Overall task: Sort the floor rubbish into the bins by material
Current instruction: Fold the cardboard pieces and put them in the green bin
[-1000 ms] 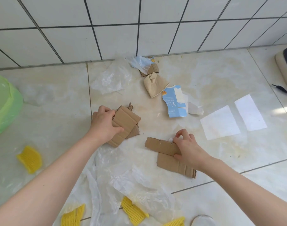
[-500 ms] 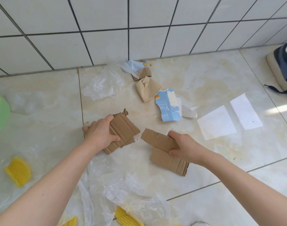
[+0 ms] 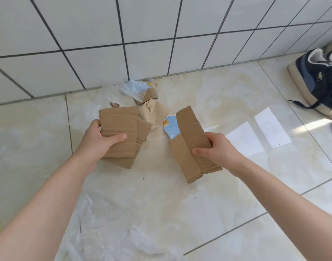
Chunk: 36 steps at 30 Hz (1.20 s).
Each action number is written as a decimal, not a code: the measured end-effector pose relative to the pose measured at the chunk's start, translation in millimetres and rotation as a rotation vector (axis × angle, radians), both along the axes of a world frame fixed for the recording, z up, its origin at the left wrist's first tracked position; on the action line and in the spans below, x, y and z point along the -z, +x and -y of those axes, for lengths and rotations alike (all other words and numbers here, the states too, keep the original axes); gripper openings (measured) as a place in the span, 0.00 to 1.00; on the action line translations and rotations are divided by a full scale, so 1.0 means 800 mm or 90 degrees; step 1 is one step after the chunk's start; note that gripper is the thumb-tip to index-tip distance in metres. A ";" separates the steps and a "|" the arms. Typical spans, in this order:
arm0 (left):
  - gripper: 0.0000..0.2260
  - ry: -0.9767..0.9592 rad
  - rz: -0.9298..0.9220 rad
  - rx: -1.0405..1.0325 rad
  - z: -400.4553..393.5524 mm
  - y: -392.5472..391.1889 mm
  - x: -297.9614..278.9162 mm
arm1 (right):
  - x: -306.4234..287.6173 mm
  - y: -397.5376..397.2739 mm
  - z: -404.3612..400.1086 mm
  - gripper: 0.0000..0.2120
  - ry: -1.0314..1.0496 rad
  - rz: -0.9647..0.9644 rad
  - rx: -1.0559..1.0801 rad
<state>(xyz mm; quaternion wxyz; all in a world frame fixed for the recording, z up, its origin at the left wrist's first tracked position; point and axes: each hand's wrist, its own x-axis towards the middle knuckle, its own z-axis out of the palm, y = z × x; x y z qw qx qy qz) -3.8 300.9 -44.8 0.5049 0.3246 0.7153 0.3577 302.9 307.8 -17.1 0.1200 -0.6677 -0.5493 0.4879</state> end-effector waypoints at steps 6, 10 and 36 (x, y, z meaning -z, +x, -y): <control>0.11 0.004 0.264 -0.086 -0.042 0.042 0.003 | 0.003 -0.018 -0.056 0.13 -0.030 -0.221 0.212; 0.13 0.015 0.266 -0.080 -0.072 0.061 0.007 | 0.008 -0.028 -0.082 0.15 -0.091 -0.314 0.307; 0.13 -0.004 -0.121 0.036 -0.041 0.076 0.038 | 0.054 -0.067 -0.031 0.19 -0.199 -0.145 0.240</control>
